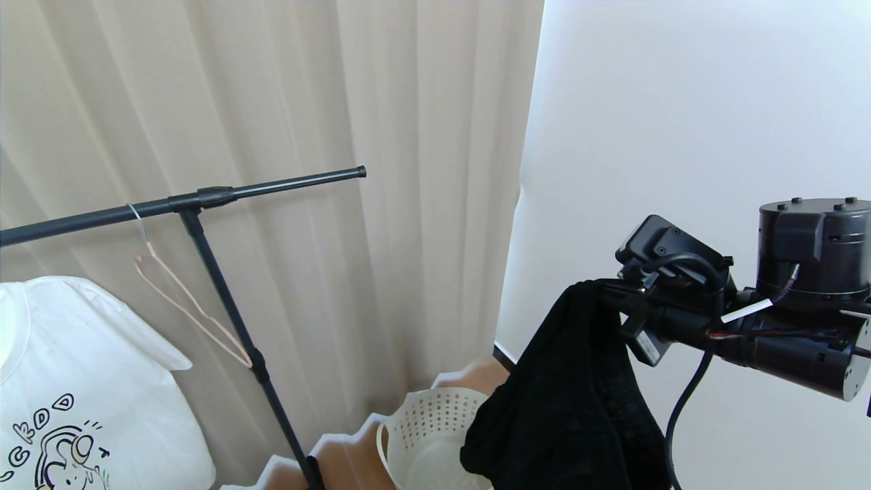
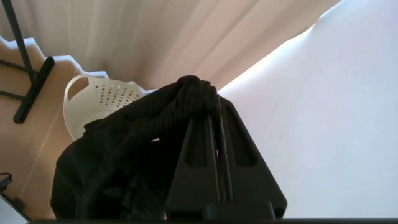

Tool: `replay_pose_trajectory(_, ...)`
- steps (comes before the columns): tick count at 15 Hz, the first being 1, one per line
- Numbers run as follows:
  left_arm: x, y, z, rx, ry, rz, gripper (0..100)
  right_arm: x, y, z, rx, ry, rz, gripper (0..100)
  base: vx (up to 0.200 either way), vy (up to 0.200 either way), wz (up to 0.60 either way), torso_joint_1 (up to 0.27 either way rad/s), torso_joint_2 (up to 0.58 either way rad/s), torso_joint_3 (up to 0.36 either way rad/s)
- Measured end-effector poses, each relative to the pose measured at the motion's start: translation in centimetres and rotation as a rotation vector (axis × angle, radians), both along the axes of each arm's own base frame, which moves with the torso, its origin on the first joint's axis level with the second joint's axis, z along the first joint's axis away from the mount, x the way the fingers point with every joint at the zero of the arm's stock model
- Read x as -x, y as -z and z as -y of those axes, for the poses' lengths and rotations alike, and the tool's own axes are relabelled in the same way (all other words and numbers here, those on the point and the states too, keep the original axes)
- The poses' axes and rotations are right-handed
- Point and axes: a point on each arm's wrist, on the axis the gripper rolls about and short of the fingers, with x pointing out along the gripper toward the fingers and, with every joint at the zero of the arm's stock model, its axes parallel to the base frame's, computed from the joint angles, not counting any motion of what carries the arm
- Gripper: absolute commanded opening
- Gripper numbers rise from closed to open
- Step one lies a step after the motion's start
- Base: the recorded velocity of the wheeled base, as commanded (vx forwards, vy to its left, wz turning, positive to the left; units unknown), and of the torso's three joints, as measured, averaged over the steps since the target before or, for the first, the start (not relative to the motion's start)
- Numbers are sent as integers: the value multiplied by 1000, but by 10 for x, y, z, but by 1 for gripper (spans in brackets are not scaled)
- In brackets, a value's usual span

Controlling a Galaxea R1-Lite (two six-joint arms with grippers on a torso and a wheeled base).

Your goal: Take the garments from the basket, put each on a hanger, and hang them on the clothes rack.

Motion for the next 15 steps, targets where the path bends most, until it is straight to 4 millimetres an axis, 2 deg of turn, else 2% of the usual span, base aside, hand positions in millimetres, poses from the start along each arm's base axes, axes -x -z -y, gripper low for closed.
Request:
replay_pose_trajectory(14,0,0,0,0,0,0,100,-1,1,0,1,0,-3,0,0,0,600,4,2,-1)
replay_pose_trajectory(15,0,0,0,0,0,0,100,-1,1,0,1,0,-3,0,0,0,0,0,0,0)
